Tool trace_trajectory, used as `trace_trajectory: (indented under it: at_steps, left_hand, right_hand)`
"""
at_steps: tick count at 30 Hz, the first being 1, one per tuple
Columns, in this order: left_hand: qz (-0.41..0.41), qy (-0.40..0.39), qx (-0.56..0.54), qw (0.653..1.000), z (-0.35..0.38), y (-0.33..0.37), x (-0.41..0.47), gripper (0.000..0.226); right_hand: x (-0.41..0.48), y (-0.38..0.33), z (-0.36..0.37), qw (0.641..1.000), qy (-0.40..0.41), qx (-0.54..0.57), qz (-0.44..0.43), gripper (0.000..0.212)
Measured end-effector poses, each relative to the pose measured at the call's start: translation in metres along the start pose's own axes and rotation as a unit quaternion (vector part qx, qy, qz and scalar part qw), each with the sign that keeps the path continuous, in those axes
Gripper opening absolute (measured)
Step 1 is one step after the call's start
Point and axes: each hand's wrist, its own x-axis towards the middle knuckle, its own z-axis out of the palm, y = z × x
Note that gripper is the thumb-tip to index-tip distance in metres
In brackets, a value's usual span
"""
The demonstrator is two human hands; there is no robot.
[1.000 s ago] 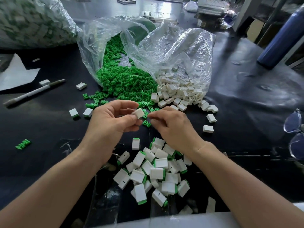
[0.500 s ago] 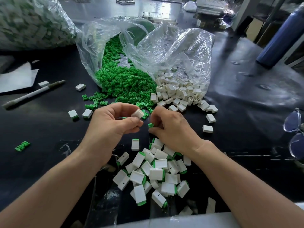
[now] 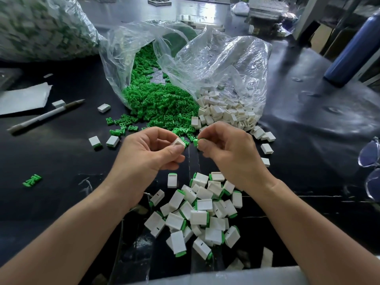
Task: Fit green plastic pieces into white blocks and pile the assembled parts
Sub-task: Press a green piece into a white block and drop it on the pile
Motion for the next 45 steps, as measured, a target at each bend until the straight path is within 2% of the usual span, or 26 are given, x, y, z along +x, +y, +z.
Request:
trace_trajectory:
  at_steps: [8,16,24,29,33,36,39,45]
  left_hand:
    - [-0.015,-0.014,0.014,1.0,0.0015,0.0011,-0.0011,0.008]
    - [-0.023,-0.025,0.026,0.999,0.0032,0.0029,-0.0031,0.008]
    - [-0.01,-0.033,0.059,0.998,0.0027,0.004,-0.0044,0.008]
    - [-0.006,-0.034,0.068,0.997,0.0026,0.0043,-0.0045,0.008]
    - [-0.008,-0.029,0.066,0.997,0.0033,0.004,-0.0042,0.008]
    - [-0.012,-0.03,0.056,0.998,0.0023,0.0049,-0.0045,0.009]
    - [-0.015,-0.041,0.044,0.998,0.0007,0.0067,-0.0047,0.01]
    - [-0.014,-0.091,0.053,0.994,-0.0033,0.0091,-0.0047,0.022]
  right_hand:
    - [-0.003,-0.0058,-0.0004,0.999,-0.014,0.042,-0.007,0.03]
    - [-0.0051,-0.0067,0.0032,0.999,-0.03,0.031,-0.015,0.02]
    - [-0.005,-0.005,0.004,0.997,-0.067,0.032,-0.007,0.028]
    - [-0.0063,-0.0021,0.0033,0.993,-0.11,0.003,0.03,0.012]
    - [-0.0079,-0.0032,0.0005,0.991,-0.12,-0.056,0.003,0.018]
    - [-0.0068,-0.0051,-0.0016,0.989,-0.14,-0.039,0.01,0.021]
    - [-0.0072,-0.0052,-0.0012,0.991,-0.127,-0.034,-0.002,0.021]
    - [-0.0093,-0.0071,-0.0017,0.989,-0.128,-0.058,-0.037,0.02]
